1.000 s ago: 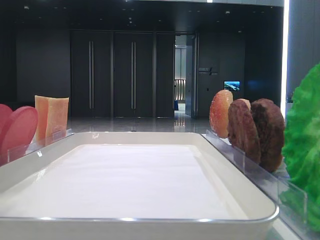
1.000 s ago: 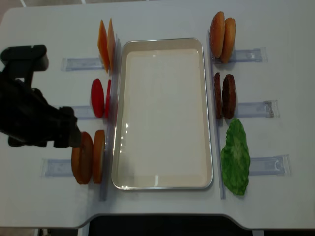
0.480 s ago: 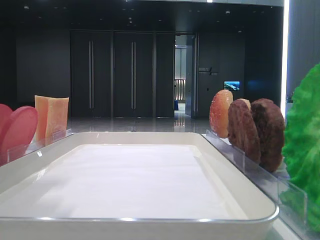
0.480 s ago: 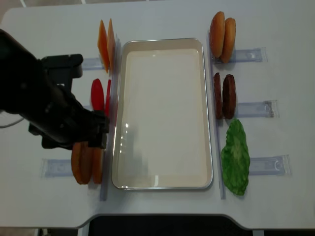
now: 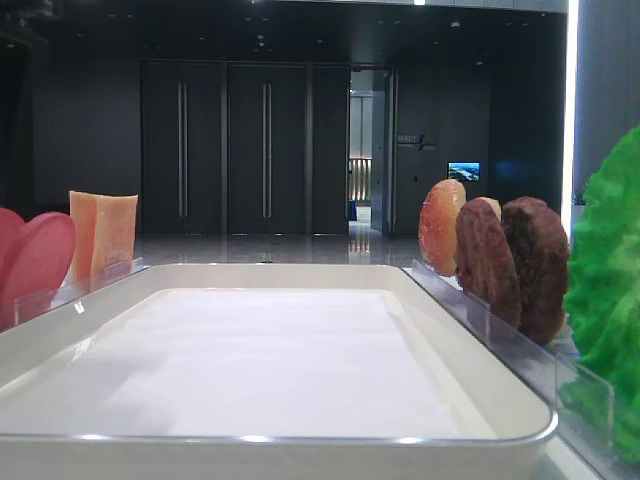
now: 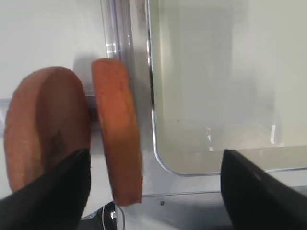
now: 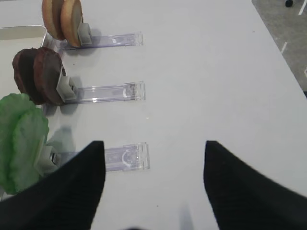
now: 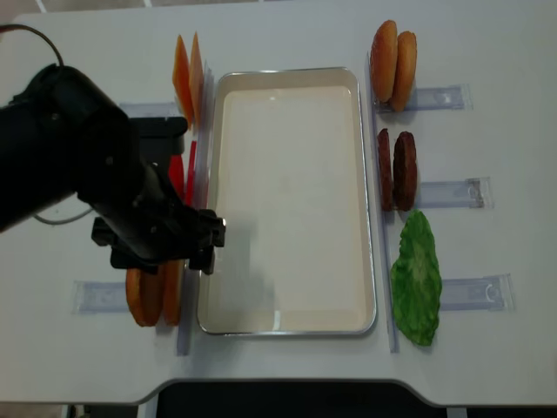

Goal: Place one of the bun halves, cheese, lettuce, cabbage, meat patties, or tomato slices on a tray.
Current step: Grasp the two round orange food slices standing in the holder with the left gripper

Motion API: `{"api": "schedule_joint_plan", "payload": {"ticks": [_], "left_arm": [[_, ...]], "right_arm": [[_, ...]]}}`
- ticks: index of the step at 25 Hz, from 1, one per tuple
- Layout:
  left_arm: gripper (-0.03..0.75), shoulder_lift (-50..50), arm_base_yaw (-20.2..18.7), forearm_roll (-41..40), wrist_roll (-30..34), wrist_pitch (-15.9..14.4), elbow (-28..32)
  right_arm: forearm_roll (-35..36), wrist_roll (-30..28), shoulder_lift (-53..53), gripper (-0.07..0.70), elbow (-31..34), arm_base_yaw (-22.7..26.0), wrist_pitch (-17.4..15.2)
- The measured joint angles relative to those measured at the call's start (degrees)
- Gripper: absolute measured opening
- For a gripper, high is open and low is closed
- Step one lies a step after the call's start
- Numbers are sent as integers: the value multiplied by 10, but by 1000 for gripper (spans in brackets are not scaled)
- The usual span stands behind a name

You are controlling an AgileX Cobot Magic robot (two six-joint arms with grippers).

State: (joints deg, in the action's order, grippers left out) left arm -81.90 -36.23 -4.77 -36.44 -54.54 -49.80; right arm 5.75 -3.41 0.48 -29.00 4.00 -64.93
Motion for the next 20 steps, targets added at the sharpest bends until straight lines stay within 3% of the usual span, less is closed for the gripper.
{"api": "schedule_joint_plan", "payload": {"ticks": [6, 20], "left_arm": [[650, 0, -1, -22, 0, -12, 0], [613, -15, -1, -37, 0, 0, 0]], "right_arm": [[0, 0, 0, 426, 0, 0, 0], [0, 1, 0, 426, 0, 0, 0]]}}
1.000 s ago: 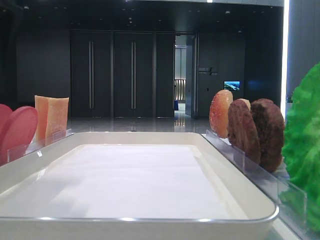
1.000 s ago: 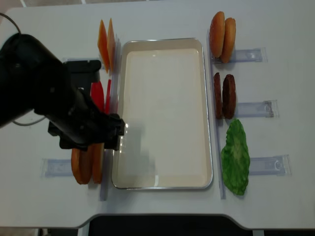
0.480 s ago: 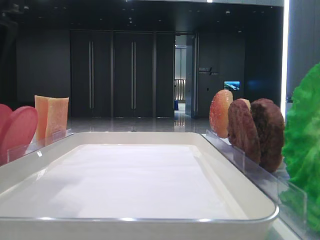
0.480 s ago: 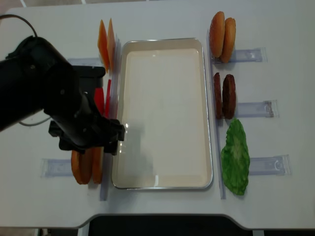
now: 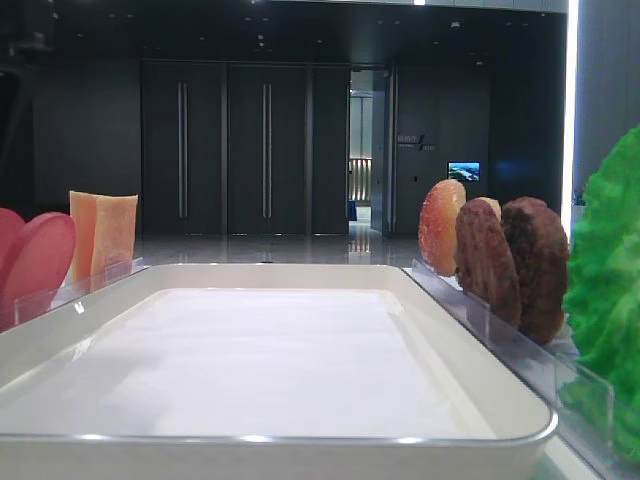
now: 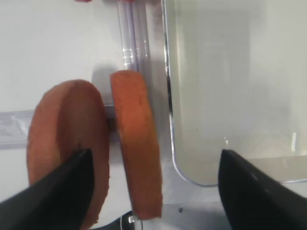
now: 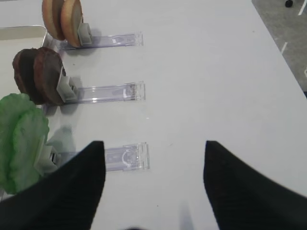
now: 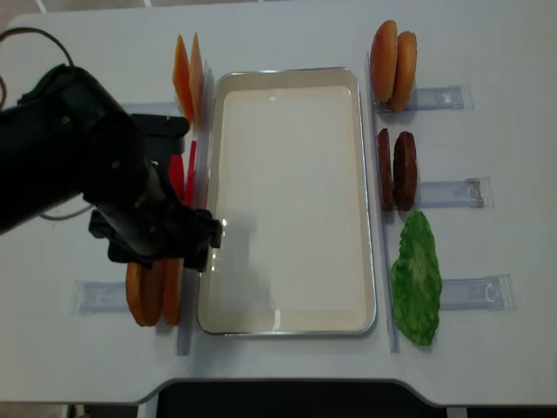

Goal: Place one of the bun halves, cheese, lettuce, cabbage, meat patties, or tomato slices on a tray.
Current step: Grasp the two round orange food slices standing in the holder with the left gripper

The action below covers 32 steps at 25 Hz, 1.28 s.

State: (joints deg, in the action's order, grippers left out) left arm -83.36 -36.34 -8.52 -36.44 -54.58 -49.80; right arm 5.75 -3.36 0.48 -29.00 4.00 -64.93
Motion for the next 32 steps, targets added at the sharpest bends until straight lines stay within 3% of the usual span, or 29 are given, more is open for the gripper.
{"api": "schedule_joint_plan", "payload": {"ticks": [10, 13, 23, 32], "left_arm": [[594, -32, 0, 6, 1, 0, 0], [524, -32, 0, 7, 1, -1, 0], [151, -32, 0, 1, 1, -25, 0], [144, -32, 0, -6, 1, -59, 0]], "right_arm": [[0, 0, 0, 426, 0, 0, 0], [0, 0, 0, 426, 0, 0, 0], [0, 0, 0, 426, 0, 0, 0], [0, 0, 0, 426, 0, 0, 0]]}}
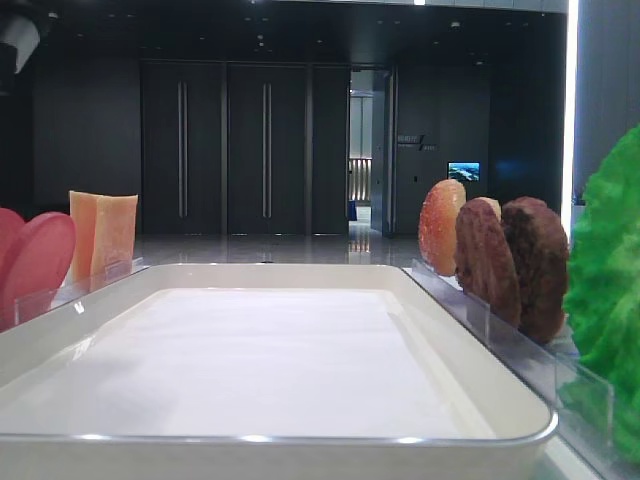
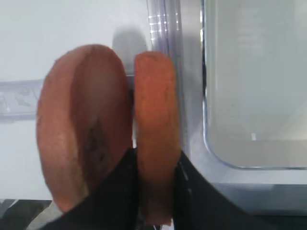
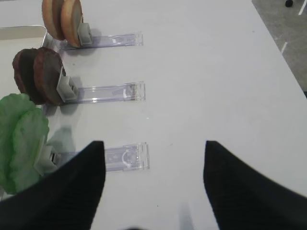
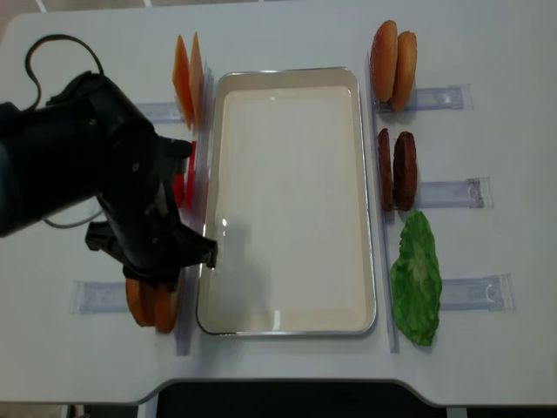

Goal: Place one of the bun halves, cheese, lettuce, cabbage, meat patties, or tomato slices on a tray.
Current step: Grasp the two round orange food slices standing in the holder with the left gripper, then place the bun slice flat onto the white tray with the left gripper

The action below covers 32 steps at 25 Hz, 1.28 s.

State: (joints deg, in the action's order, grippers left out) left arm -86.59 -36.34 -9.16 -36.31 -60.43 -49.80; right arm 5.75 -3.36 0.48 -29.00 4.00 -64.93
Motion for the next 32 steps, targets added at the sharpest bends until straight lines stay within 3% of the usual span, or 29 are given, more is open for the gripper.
{"api": "schedule_joint_plan", "payload": {"ticks": [13, 18, 23, 29, 32], "left_arm": [[140, 54, 0, -4, -1, -41, -3], [139, 74, 0, -5, -2, -64, -38], [139, 78, 0, 3, -2, -70, -73], [139, 79, 0, 63, 5, 11, -75], [139, 79, 0, 111, 30, 81, -68]], "right_arm": [[0, 0, 0, 426, 0, 0, 0], [0, 0, 0, 426, 0, 0, 0], [0, 0, 0, 426, 0, 0, 0], [0, 0, 0, 426, 0, 0, 0], [0, 0, 0, 426, 0, 0, 0]]}}
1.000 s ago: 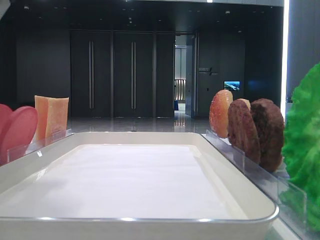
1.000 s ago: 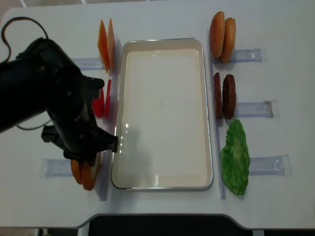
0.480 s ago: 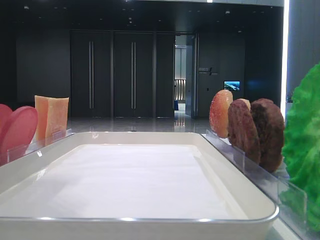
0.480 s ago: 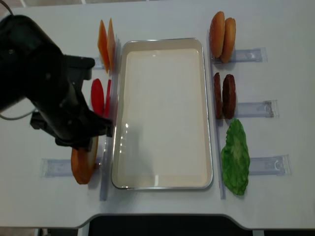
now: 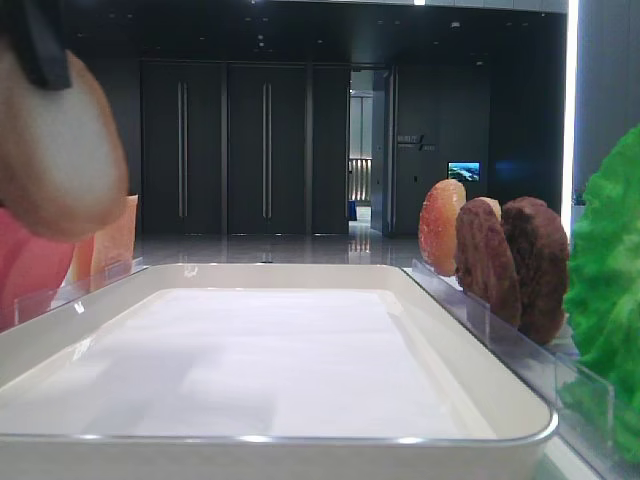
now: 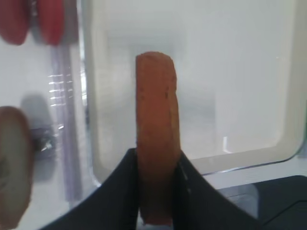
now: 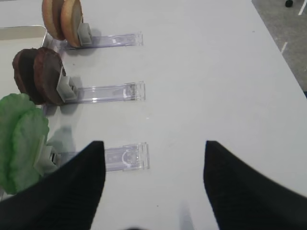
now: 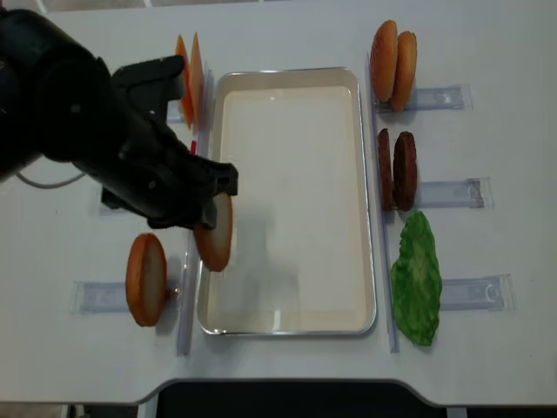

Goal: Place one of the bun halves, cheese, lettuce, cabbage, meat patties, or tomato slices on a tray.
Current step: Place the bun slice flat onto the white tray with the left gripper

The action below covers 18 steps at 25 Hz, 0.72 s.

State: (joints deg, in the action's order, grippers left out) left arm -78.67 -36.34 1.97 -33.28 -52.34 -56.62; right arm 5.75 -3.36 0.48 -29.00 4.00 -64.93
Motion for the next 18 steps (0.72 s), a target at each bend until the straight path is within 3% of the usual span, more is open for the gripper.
{"api": "schedule_joint_plan", "payload": {"ticks": [5, 9, 13, 18], "left_arm": [[139, -25, 0, 115, 74, 100, 29], [139, -58, 0, 193, 137, 159, 49], [139, -97, 0, 265, 201, 192, 51], [139, -136, 10, 308, 249, 204, 51]], "right_arm": [[0, 0, 0, 426, 0, 0, 0], [0, 0, 0, 426, 0, 0, 0], [0, 0, 0, 426, 0, 0, 0], [0, 0, 0, 426, 0, 0, 0]]}}
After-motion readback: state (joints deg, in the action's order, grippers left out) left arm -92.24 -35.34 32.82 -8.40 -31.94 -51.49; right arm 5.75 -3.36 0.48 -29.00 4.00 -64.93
